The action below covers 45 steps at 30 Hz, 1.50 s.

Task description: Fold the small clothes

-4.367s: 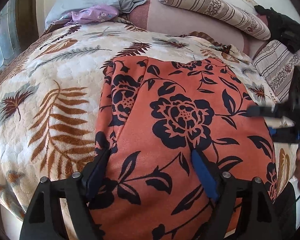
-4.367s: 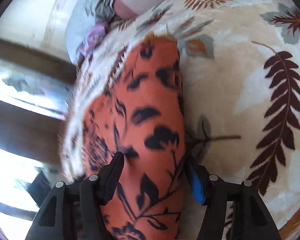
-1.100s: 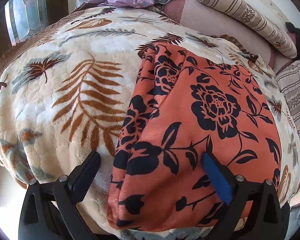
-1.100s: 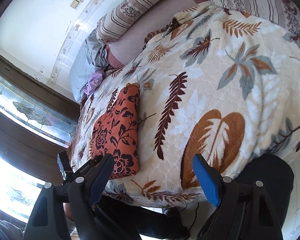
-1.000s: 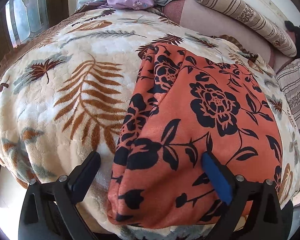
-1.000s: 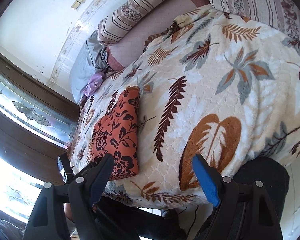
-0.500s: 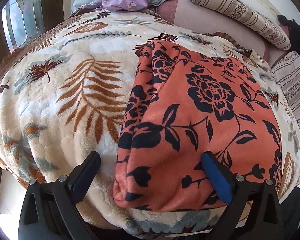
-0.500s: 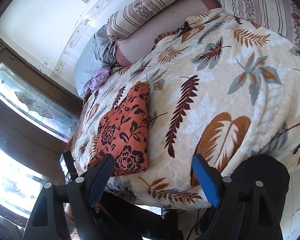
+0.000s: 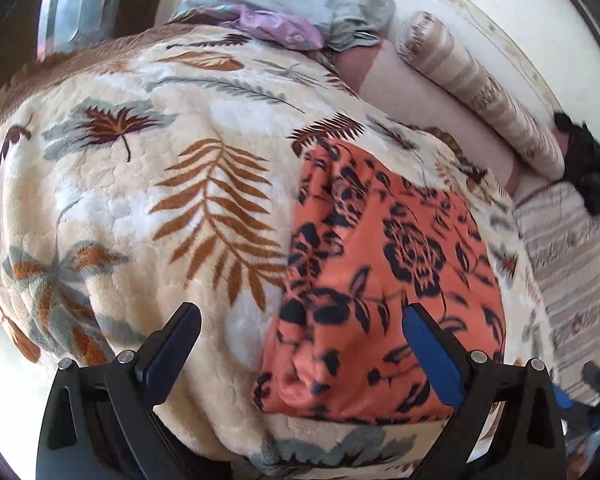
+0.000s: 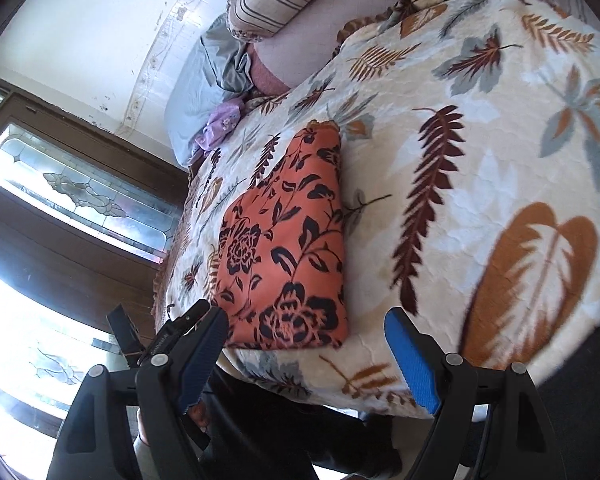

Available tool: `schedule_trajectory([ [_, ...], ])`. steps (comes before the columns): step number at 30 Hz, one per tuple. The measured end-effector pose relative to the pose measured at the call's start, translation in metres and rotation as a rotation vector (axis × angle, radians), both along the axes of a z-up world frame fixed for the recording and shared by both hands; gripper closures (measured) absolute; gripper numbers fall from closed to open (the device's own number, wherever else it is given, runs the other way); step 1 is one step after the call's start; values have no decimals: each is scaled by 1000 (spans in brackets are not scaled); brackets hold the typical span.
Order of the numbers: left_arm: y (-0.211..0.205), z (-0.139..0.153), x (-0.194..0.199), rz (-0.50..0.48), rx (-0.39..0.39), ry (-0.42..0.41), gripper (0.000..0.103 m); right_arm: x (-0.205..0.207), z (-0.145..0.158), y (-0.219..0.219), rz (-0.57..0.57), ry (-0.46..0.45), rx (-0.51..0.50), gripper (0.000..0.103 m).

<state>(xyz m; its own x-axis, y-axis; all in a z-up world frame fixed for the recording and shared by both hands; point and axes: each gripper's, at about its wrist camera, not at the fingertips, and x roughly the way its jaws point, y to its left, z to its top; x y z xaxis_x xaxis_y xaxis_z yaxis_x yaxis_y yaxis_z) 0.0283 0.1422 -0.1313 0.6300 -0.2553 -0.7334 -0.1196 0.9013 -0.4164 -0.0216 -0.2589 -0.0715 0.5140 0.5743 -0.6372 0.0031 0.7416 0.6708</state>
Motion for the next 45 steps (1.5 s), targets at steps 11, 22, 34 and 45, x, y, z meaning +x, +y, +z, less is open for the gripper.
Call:
schedule_trajectory([
  [11,-5,35,58,-55,75,-28,2,107,-29,32,32,90,-4,20],
  [22,-13,25,72,-93,149,15,2,120,-52,44,49,149,-52,20],
  [34,-14,19,80,-134,7,15,2,136,-53,55,67,136,-52,20],
  [45,-28,-21,89,-286,-114,135,60,149,-50,110,229,47,-321,55],
])
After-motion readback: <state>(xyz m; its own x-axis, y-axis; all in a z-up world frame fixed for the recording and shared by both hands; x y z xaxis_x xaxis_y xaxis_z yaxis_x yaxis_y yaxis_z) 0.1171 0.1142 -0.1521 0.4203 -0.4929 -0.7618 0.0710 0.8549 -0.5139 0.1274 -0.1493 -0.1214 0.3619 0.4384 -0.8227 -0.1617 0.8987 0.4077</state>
